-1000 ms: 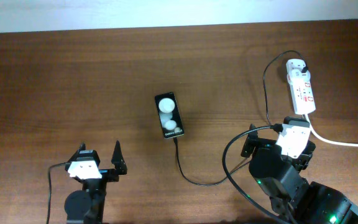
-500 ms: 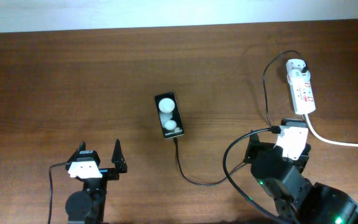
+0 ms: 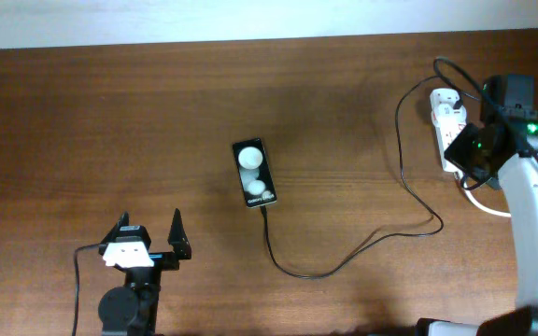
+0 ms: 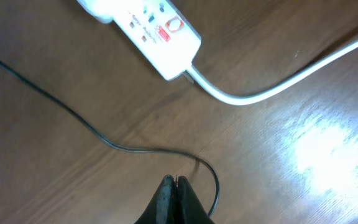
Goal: Plug charger to phone and switch on socket
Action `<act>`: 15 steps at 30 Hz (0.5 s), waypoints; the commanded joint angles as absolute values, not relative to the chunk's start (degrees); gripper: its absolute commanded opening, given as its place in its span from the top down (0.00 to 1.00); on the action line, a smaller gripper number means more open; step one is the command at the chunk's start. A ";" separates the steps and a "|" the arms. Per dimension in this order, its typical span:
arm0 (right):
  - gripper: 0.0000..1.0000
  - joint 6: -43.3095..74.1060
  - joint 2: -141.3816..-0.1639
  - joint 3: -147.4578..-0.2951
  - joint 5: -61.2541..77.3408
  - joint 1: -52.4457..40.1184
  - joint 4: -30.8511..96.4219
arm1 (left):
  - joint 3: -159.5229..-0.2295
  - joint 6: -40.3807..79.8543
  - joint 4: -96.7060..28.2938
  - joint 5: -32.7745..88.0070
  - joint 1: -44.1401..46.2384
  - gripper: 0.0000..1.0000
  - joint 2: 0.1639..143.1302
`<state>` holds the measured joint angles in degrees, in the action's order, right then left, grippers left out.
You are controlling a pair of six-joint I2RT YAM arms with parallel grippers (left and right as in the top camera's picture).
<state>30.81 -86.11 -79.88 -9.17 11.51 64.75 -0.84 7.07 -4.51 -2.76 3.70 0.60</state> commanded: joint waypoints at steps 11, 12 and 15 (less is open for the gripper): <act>0.96 33.39 -101.30 -90.89 -0.40 19.22 62.48 | -0.49 6.33 -4.51 -2.33 3.46 0.01 0.40; 0.96 33.36 -103.63 -93.65 -0.43 19.20 63.68 | -0.49 6.33 -4.51 -2.33 3.46 0.01 0.40; 0.96 33.23 -114.85 -107.42 -0.62 19.27 68.79 | -0.49 6.33 -4.49 -2.33 3.46 0.01 0.40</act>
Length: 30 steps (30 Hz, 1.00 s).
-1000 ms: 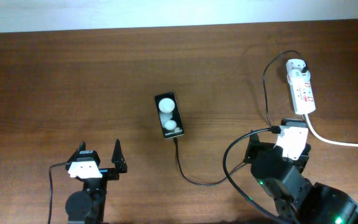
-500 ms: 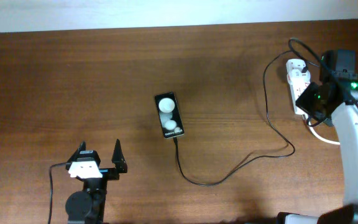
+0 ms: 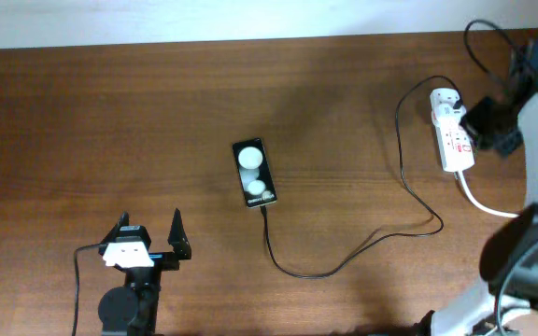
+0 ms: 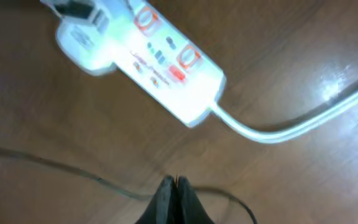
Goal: Plug charger to phone and switch on socket
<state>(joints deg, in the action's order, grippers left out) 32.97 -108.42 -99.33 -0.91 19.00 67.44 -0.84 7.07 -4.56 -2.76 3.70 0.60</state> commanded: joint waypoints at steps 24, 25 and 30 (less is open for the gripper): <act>0.96 34.57 -133.93 -113.14 1.89 21.39 56.10 | -0.49 6.33 -4.51 -2.33 3.46 0.01 0.40; 0.96 34.59 -134.52 -113.14 2.70 21.41 55.81 | -0.49 6.33 -4.49 -2.33 3.46 0.01 0.40; 0.96 34.57 -134.50 -114.85 5.67 21.47 55.70 | -0.49 6.33 -4.51 -2.33 3.46 0.01 0.40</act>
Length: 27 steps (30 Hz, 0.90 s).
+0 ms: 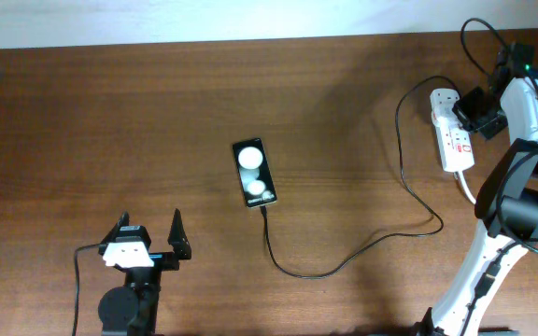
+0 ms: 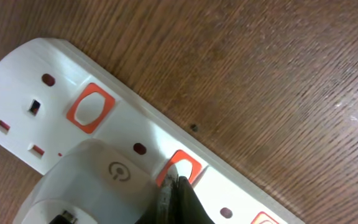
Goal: Plug charger to phone and switch on socket
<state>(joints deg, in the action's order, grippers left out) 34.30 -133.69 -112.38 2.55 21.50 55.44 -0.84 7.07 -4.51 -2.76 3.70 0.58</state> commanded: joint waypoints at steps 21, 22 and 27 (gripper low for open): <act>0.96 31.51 -126.19 -122.91 -2.20 23.88 79.57 | -0.49 6.33 -4.49 -2.33 3.46 0.01 0.38; 0.96 31.48 -121.97 -122.91 -2.15 23.73 81.03 | -0.49 6.33 -4.49 -2.33 3.46 0.01 0.40; 0.96 30.17 -100.57 -122.91 -1.54 18.44 84.27 | -0.49 6.33 -4.49 -2.33 3.46 0.01 0.38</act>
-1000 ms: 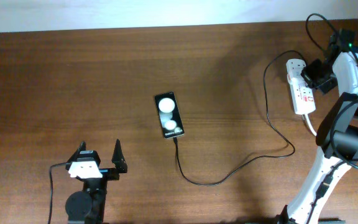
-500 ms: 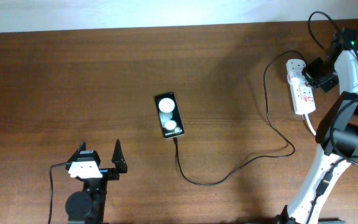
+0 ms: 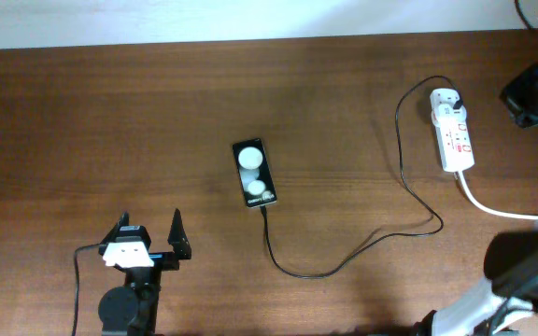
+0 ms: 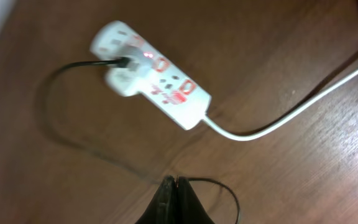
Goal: Plug charger to phone and switch on socket
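Note:
The black phone (image 3: 253,174) lies face up mid-table, screen lit. A thin black cable (image 3: 344,261) runs from its near end in a loop to the white charger plug (image 4: 124,78), which sits in the far end of the white power strip (image 3: 454,133). A red glow shows on the strip's switch (image 4: 148,56) beside the plug. My right gripper (image 4: 174,181) is shut on nothing and hangs above the table, apart from the strip; overhead it is at the right edge (image 3: 529,97). My left gripper (image 3: 149,229) rests open near the front left.
The strip's thick white cord (image 4: 278,124) trails off to the right across the wood. The black cable's slack curls under my right fingertips. The table's far edge meets a white wall close behind the strip.
My right gripper's shut tips were on the orange switch beside the charger plug. Now they are raised and off to the strip's right. The phone, cable and left arm have not moved.
My shut right gripper was first over the strip's cord end, then higher beside the strip, then down on the switch next to the plug. Now it is clear of the strip. The cable stayed in the phone throughout, and the left arm never moved.

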Action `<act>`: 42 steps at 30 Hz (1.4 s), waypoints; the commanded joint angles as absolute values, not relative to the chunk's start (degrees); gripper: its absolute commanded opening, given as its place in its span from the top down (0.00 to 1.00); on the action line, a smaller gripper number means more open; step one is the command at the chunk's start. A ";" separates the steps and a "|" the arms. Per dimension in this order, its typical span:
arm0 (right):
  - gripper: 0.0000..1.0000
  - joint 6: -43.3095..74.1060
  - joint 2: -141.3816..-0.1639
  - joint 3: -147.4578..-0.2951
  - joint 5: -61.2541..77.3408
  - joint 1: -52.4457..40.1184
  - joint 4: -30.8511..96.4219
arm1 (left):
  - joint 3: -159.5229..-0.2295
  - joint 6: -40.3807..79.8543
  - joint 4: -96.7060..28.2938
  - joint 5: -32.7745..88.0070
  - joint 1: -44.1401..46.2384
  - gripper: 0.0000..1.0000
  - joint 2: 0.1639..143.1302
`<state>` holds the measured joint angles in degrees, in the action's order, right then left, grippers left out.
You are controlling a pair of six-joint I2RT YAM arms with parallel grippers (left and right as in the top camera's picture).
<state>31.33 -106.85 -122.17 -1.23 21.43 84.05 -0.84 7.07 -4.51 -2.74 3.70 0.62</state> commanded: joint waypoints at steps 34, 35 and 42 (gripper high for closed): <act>0.01 1.30 -65.69 -117.93 5.56 10.46 96.01 | -0.49 6.33 -4.54 -2.33 3.46 0.01 0.40; 0.01 0.36 -62.76 -114.04 5.58 10.46 93.10 | -0.49 6.33 -4.54 -2.33 3.46 0.01 0.40; 0.01 0.43 -23.33 -55.40 6.02 5.61 51.16 | -0.49 6.33 -4.54 -2.33 3.46 0.01 0.40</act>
